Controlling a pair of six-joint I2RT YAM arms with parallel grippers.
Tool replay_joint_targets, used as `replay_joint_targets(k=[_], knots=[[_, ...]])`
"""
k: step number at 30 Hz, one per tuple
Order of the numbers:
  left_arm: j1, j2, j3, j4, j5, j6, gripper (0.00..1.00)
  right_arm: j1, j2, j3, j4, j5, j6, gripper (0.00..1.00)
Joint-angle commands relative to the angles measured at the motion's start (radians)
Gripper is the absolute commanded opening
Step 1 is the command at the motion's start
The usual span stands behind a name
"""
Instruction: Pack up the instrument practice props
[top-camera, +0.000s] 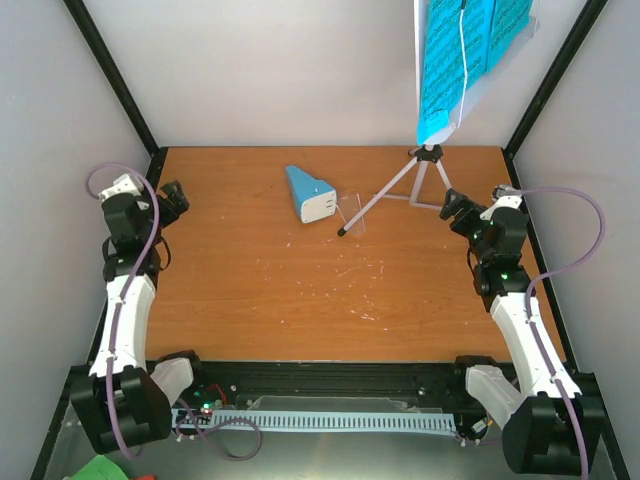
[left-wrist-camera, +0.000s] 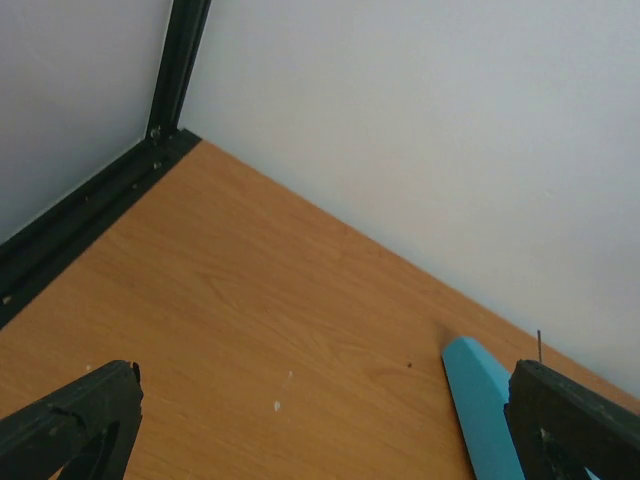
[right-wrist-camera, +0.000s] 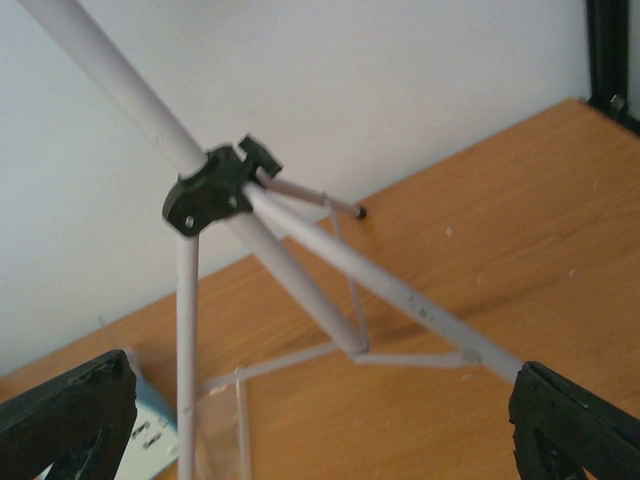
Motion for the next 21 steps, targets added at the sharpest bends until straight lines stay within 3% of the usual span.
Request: replay_joint_targets(k=[1,6,11,13,16,21], knots=[[0.003,0.028,0.116,-0.222,0.04,-0.033,0.99,0.001,0.001,0.021,-0.141,-0.126,0.033,1.0],[0.004,0.102,0.155,-0.227,0.175,-0.042,1.0,0.002,0.032,-0.033,-0.091,-0.28,0.006,1.0],[-0.046,0.183,0.148,-0.039,0.61,-0.038,1.0,0.008,0.023,-0.057,-0.086,-0.317,-0.023,1.0],[-0.166,0.291,0.267,-0.134,0.583,-0.009,0.99,0.009,-0.003,-0.065,-0.101,-0.312,-0.036,1.0],[-0.376,0.432,0.436,-0.257,0.388,0.052,0.99,0.011,-0.041,-0.081,-0.118,-0.317,-0.069,1.0],[-0.54,0.613,0.602,-0.32,0.212,0.003,1.0,0.012,-0.094,-0.101,-0.16,-0.292,-0.098,1.0]])
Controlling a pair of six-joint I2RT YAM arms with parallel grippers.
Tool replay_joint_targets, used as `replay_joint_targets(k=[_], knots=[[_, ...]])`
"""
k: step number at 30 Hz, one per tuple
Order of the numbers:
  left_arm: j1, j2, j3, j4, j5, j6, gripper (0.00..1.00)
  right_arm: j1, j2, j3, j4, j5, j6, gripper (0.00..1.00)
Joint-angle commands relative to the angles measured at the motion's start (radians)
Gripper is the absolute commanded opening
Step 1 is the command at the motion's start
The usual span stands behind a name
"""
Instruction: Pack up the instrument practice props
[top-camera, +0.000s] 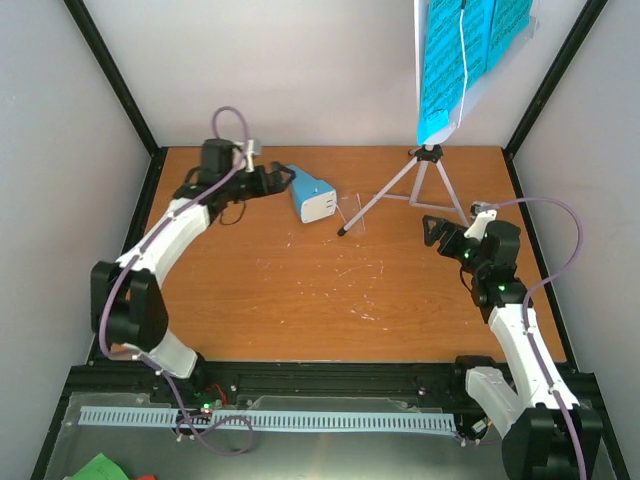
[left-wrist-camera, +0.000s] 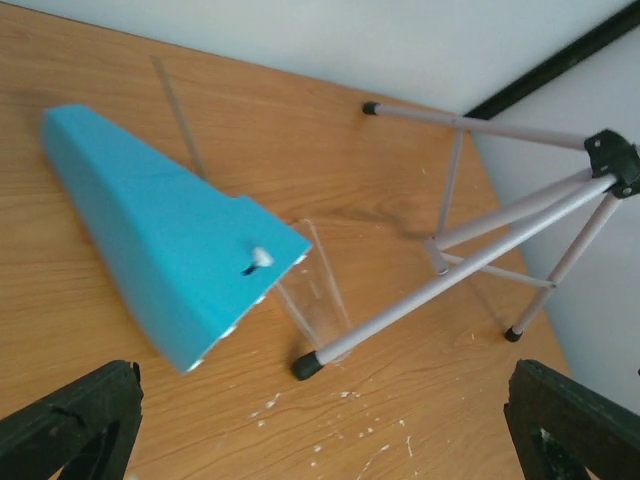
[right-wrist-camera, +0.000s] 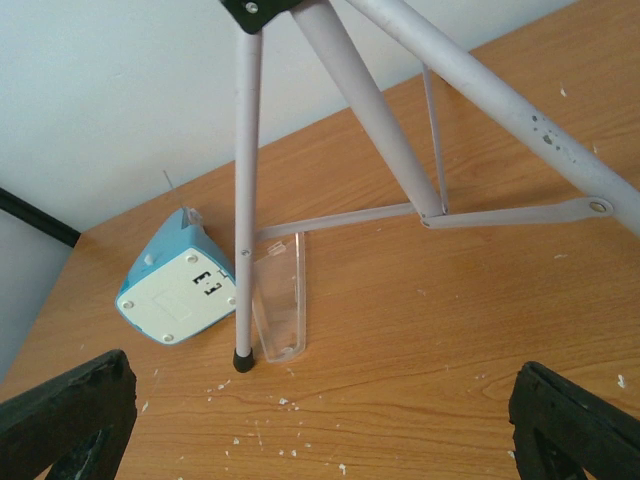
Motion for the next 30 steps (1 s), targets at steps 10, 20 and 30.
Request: replay_joint_targets(k=[10,20,30], knots=[[-0.317,0.434,0.48,-0.263,-0.519,0.037,0.82,0.007,-0.038,-0.007,-0.057,-0.045,-0.071,1.0],[-0.37,0.625,0.705,-0.406,-0.701,0.1,0.64,0.008,-0.013,-0.006,-0.072,-0.057,-0.105,1.0],[-0.37,0.635,0.658,-0.38,-0.735,0.117,0.5,0.007,0.022,-0.006,-0.057,-0.057,-0.105,1.0]])
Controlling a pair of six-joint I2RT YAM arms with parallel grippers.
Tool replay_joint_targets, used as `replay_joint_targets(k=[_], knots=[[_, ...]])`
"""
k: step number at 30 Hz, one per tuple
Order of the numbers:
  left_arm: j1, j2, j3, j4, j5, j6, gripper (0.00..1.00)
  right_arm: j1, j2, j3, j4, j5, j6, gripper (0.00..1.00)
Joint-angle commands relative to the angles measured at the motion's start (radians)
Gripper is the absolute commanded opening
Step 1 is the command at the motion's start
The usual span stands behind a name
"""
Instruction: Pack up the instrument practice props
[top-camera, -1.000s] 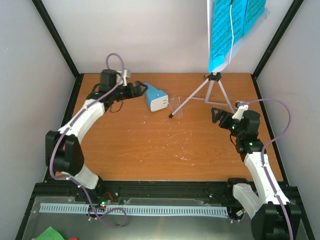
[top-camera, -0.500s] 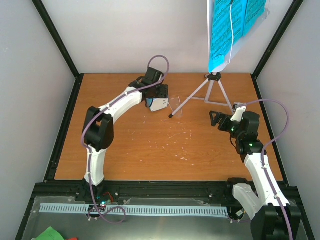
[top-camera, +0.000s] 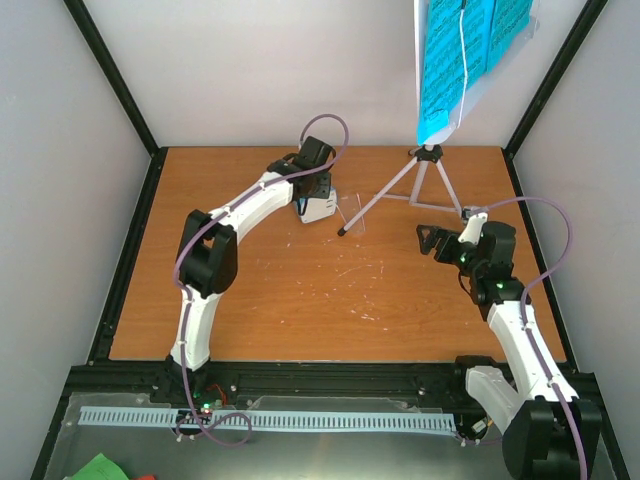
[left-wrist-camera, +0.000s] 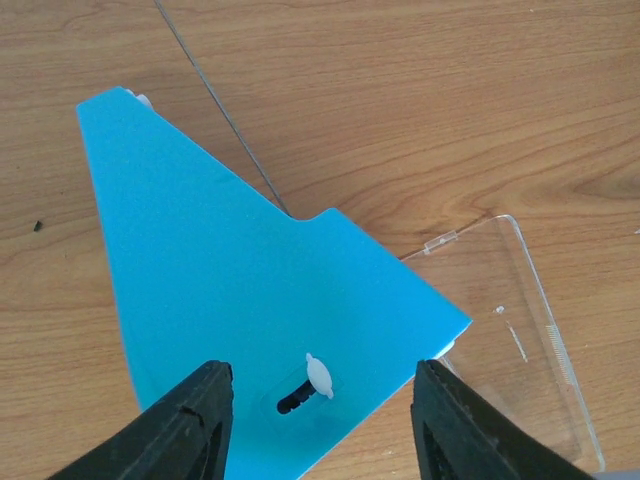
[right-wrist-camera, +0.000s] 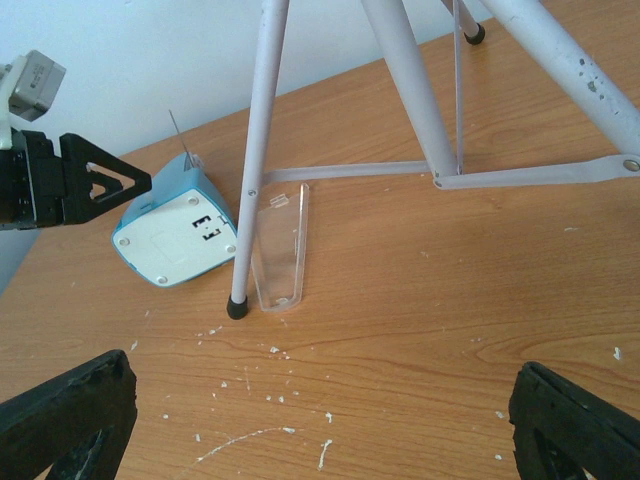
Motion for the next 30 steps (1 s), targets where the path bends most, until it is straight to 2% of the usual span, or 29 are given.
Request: replay_joint_targets(k=[1,6,22,30], knots=[[0.0,0.013,0.005,-0.003,-0.023,0.029,0.49,0.005,0.015,0.006,0.006,-0.007,-0.011,1.0],[0.0,0.028,0.015,0.022,-0.016,0.053,0.43,0.006,0.023,0.006,0.005,-0.01,-0.014,1.0],[0.001,0.081,0.061,0.024,-0.038,0.061,0.33,0.006,0.046,0.009,0.006,-0.071,-0.018,1.0],[0.001,0.083,0.055,0.013,-0.046,0.062,0.23,0.006,0.056,0.008,0.007,-0.073,-0.017,1.0]])
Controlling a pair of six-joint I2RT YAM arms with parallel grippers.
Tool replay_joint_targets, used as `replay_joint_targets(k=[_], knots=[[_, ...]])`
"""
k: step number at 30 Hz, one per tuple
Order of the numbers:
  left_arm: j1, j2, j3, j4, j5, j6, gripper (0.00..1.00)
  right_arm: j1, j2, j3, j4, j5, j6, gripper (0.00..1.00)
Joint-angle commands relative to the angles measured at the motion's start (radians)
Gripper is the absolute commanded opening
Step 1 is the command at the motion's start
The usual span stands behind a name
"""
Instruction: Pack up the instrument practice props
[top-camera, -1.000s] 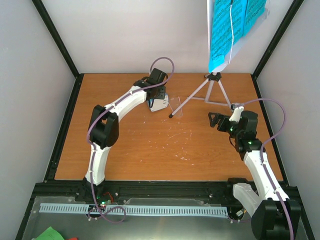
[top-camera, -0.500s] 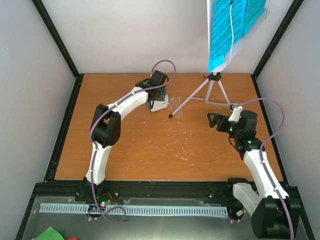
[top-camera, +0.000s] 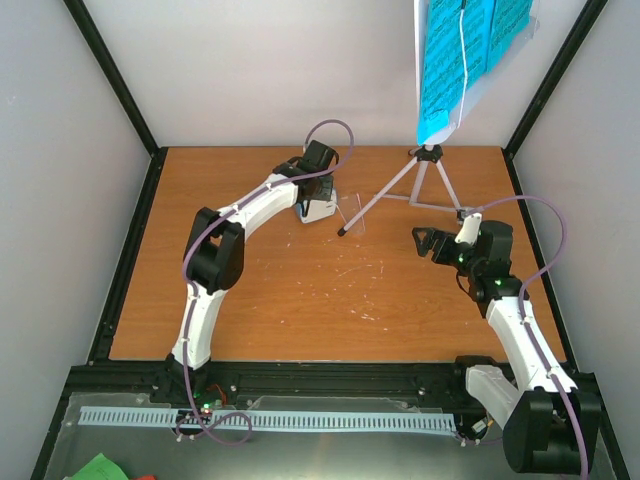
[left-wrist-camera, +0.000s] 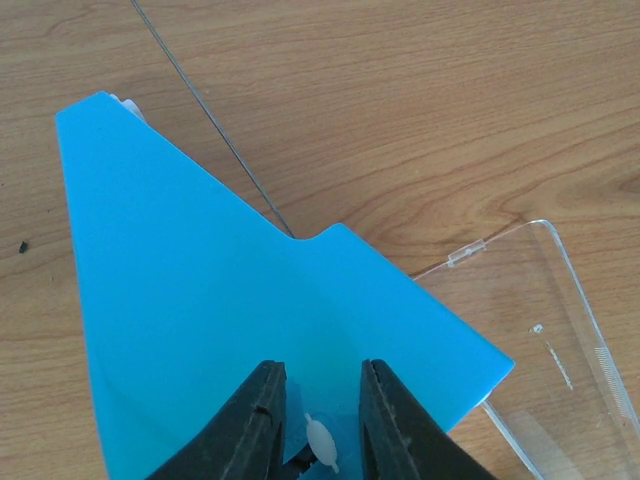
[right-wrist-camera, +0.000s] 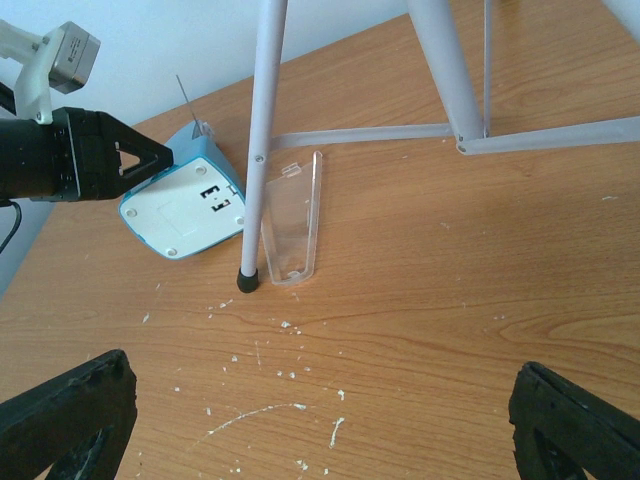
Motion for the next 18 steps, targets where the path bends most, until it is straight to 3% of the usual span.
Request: replay_joint_targets(k=[1,12,18], knots=[[0.002,0.015,0.03,-0.025,-0.02,0.016,0.21,0.005,0.012,0.007,0.008,-0.013,-0.01,1.0],[0.001,-0.082,-0.104,-0.007,-0.039,0.035,0.04,0.006,0.036,0.012,0.028,-0.035,0.018,1.0],[0.001,-0.204,-0.257,0.034,-0.005,0.062,0.0,0.006,0.018,0.009,0.01,-0.028,0.025,1.0]])
